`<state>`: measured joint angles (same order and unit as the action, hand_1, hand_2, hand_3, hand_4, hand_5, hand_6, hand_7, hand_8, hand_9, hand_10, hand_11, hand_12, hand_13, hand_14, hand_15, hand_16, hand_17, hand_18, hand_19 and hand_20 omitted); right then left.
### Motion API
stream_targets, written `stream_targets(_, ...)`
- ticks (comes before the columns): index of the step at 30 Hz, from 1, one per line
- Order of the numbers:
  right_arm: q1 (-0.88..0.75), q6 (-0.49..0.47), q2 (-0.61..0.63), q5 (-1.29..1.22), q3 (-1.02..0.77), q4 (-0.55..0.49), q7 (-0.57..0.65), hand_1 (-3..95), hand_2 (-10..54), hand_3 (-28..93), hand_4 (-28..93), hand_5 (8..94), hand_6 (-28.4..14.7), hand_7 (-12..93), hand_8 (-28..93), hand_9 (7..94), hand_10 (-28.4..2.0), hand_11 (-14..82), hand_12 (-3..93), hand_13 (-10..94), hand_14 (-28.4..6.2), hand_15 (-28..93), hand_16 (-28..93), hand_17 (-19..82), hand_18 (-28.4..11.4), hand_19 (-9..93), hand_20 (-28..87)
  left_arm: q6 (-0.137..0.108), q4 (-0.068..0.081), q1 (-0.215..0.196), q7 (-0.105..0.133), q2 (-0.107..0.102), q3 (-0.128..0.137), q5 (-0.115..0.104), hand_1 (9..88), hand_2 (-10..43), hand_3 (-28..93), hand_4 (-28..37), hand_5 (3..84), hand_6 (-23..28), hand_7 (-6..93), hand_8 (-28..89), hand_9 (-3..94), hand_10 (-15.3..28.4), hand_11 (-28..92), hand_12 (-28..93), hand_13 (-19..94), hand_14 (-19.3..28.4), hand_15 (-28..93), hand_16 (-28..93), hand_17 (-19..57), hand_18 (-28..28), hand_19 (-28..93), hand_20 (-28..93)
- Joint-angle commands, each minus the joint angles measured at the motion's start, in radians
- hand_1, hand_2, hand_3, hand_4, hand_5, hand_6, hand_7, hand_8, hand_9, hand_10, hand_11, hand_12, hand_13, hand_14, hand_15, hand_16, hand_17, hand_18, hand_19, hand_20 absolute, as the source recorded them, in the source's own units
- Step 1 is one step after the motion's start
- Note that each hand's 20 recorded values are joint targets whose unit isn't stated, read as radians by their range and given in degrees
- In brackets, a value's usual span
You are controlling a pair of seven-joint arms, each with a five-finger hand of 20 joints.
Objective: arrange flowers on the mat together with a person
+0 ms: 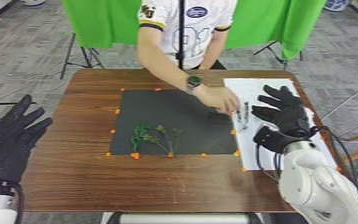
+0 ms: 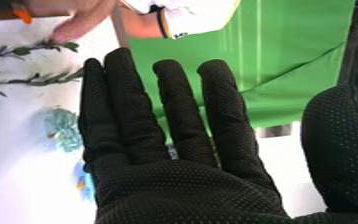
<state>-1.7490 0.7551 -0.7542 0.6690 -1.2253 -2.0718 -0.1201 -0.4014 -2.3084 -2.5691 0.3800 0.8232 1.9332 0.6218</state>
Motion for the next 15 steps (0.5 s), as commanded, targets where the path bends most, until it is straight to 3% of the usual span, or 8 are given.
stream_targets(1,-0.026,0.015,-0.013,0.018,-0.012,0.001,-0.003,14.0,12.1,77,-25,51.3,-2.2,13,-12,49.5,-18.5,9.1,12.8,41,-23.6,31,12,17,-28.4,47,9,0.000,-0.004,-0.017,-0.026,0.021,0.003,0.004,19.7,6.4,75,-25.4,26.8,1.9,10.4,-9,26.9,13.0,14,12,18,18.9,35,-1,-8.6,17.2,31,13)
stream_targets(8,-0.034,0.002,-0.013,-0.017,-0.019,0.002,-0.019,13.9,12.1,77,-25,51.5,-2.0,13,-12,49.7,-18.5,9.0,12.7,42,-23.7,31,12,17,-28.4,46,10,-0.015,-0.004,-0.027,-0.008,0.000,0.003,-0.016,19.8,6.7,75,-25.1,27.3,2.3,10.3,-9,27.3,13.1,15,12,18,19.0,36,-2,-8.8,17.2,31,13)
stream_targets(15,-0.020,-0.017,-0.017,-0.022,-0.009,0.009,-0.024,13.8,12.0,78,-25,51.8,-2.0,13,-12,50.1,-18.4,9.1,12.7,42,-23.9,31,12,17,-28.4,46,11,-0.012,-0.003,-0.016,-0.022,0.009,0.000,-0.009,20.2,6.5,75,-24.8,27.9,2.7,10.5,-9,28.0,13.5,16,12,19,19.6,38,-2,-8.6,17.0,33,14)
